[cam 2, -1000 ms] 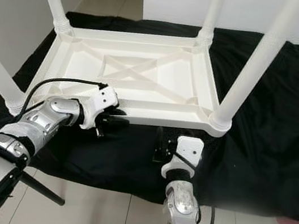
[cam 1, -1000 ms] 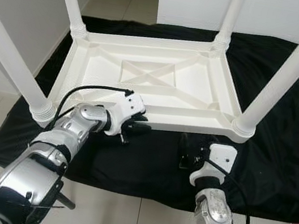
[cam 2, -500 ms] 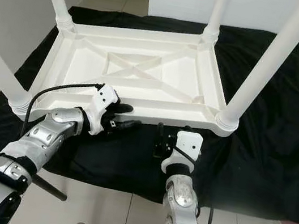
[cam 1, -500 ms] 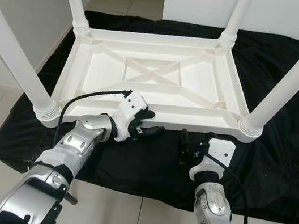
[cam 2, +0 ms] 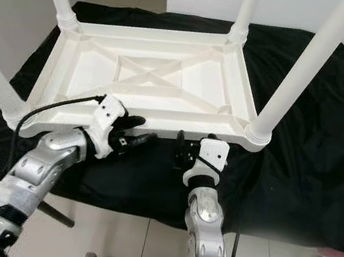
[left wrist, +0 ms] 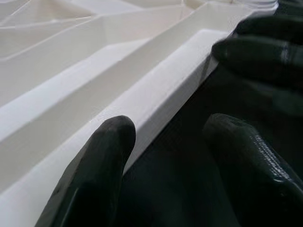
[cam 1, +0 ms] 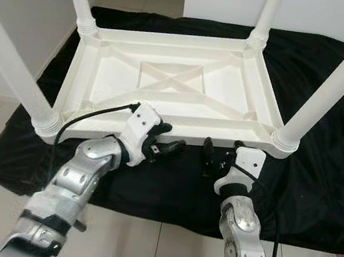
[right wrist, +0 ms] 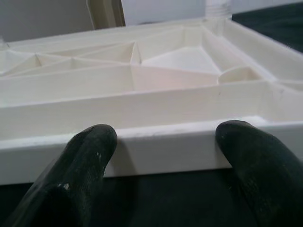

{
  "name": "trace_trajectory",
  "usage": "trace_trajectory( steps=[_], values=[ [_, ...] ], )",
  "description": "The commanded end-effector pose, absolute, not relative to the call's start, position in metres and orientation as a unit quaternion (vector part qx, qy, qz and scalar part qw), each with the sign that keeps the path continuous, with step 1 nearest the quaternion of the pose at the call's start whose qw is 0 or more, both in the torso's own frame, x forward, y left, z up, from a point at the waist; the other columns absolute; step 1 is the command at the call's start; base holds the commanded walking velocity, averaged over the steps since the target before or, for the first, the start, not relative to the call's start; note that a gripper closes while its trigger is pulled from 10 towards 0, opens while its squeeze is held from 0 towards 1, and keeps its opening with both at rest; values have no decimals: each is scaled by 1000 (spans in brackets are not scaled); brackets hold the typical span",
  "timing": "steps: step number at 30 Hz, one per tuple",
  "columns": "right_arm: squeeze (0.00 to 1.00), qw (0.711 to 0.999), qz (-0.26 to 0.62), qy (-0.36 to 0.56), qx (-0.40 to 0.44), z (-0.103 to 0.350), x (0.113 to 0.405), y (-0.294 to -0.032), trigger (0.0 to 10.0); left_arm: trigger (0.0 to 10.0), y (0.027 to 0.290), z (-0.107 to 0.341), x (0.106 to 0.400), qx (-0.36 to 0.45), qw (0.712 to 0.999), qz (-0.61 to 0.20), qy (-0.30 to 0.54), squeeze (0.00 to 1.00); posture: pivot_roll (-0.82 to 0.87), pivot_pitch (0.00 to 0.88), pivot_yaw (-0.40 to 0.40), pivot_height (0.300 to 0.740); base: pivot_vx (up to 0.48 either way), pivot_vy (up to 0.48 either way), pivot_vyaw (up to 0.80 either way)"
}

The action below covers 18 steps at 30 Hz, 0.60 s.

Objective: Building children table

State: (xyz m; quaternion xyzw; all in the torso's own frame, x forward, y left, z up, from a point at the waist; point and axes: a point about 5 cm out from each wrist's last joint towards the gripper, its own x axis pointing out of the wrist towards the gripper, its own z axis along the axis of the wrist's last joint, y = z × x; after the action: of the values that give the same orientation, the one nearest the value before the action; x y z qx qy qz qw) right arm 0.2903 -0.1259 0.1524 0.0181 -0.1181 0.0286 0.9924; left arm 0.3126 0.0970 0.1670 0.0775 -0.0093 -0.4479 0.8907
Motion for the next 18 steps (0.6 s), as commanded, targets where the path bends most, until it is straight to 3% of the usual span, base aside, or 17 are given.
trace_trajectory(
  steps=[1,18],
  values=[
    [0,992,32,-117,25,150,291,-125,10000,10000,101,160,309,85,892,-443,11,0,15,121,68,740,0,0,0],
    [0,992,29,-115,31,144,285,-123,10000,10000,114,177,308,88,918,-386,-10,0,12,108,55,740,0,0,0]
  ],
)
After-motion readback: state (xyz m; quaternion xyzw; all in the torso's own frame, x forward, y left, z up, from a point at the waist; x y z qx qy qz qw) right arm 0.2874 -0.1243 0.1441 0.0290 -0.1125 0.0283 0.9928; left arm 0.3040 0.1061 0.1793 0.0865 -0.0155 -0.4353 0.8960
